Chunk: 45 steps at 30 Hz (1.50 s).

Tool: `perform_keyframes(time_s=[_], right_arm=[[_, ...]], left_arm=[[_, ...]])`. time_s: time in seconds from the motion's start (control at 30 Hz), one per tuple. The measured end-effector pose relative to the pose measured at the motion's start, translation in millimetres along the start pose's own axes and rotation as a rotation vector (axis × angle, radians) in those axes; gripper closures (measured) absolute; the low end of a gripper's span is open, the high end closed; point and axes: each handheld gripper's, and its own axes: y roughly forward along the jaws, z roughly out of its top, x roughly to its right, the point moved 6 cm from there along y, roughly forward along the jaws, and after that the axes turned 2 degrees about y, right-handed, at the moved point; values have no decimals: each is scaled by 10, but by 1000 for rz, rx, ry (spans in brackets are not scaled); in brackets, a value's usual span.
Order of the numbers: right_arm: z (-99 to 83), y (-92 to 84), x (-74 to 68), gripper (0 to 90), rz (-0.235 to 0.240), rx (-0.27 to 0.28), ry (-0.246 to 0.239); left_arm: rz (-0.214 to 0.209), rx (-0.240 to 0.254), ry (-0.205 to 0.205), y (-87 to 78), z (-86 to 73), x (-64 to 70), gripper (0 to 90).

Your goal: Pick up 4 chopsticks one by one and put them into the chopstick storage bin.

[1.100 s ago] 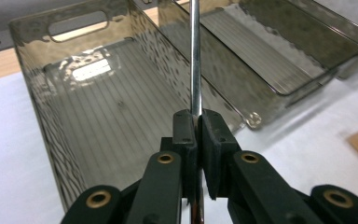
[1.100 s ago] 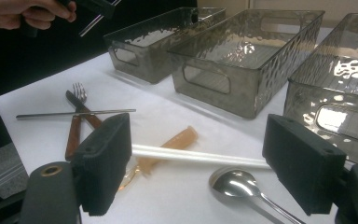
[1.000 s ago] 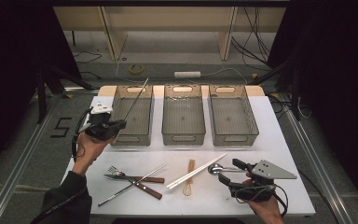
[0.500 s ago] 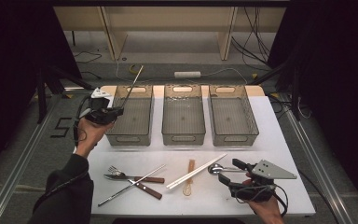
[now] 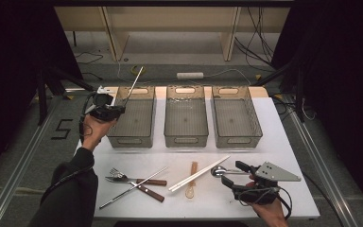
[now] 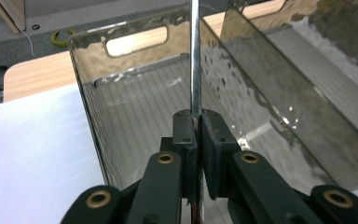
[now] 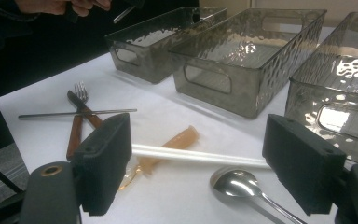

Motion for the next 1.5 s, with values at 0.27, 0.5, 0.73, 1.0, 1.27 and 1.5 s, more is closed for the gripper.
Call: perform_keyframes(time_s=[0.27, 0.5, 0.73, 1.0, 1.27, 1.5], right_arm=[[-2, 0, -1, 248, 1, -2, 0], [-3, 6, -4, 248, 2, -4, 0], [-4, 7, -3, 249, 4, -4, 3], [-6, 14, -6, 249, 5, -2, 1], [-6, 15, -9, 249, 8, -3, 3], [-5, 11, -11, 249, 10, -1, 2]], left_arm=[[5, -26, -13, 72, -84, -29, 841], [16, -65, -11, 127, -180, -73, 841], [26, -105, -8, 196, -267, -83, 840], [38, -131, -20, 242, -322, -111, 838], [47, -162, -16, 309, -357, -113, 837], [48, -160, -37, 322, -362, -107, 778]])
